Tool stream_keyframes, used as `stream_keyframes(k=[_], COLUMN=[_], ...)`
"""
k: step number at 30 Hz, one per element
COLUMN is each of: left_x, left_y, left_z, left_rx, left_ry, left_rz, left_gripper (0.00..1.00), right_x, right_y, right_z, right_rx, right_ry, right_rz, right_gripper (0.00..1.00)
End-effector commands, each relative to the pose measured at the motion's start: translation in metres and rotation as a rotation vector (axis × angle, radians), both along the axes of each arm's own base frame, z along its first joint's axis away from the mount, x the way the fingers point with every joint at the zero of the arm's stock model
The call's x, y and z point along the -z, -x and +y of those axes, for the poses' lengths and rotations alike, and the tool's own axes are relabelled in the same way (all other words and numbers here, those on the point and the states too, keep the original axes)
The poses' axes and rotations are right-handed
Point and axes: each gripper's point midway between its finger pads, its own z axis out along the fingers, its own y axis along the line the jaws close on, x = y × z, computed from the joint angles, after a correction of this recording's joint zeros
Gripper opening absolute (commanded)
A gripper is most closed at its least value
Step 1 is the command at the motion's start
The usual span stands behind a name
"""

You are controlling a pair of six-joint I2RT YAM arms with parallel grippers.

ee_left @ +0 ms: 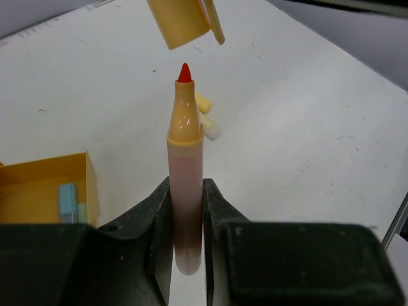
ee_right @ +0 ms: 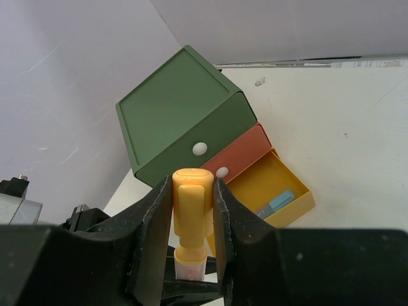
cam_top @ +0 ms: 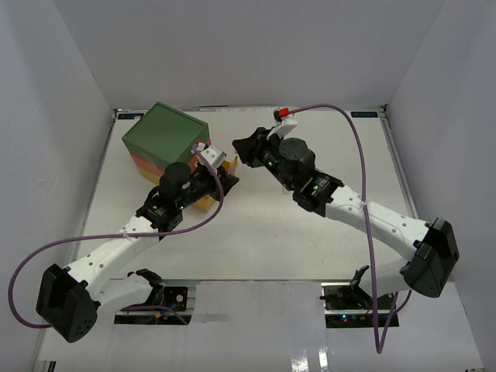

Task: Sort the stationery into containers
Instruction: Close the pen cap on the pen.

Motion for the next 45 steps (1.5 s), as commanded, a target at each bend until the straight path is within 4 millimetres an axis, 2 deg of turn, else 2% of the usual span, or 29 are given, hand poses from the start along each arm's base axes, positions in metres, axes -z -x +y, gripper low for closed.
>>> stream_keyframes(k=[1,11,19,25,35,45], left_x=[-0.013,-0.011,-0.012,-0.025,-0.040,-0.062], left_y=[0.003,0.002,0.001,-0.001,-0.006,-0.005], left_z=[0.002,0.002,0.003,0.000,-0.013,-0.017], left_rx=[-0.007,-0.012,-0.025,-0.034,-0.011,0.020], left_ry=[0.033,0.030,0.042,0.103,0.180,0.255], left_rz=[-0.036,-0.032,-0.023,-0.029,-0.017,-0.107], left_gripper=[0.00,0.00,0.00,0.00,0.00,0.00], right_x=[-0.009,-0.001,-0.002,0.005,0.004,0.006], right_y=[-0.004,0.000,0.001,0.004,0.006,0.009], right_z=[0.002,0.009,0.007,0.011,0.013,0.012], right_rx=[0.032,0.015,0.021,0.009,0.003,0.000], right_ry=[-0.039,-0.026,-0.032,-0.026,-0.052,-0.059], right_rz=[-0.021,-0.012,-0.019,-0.014,-0.036,-0.060], right_gripper=[0.08,0.08,0.08,0.08,0.08,0.08])
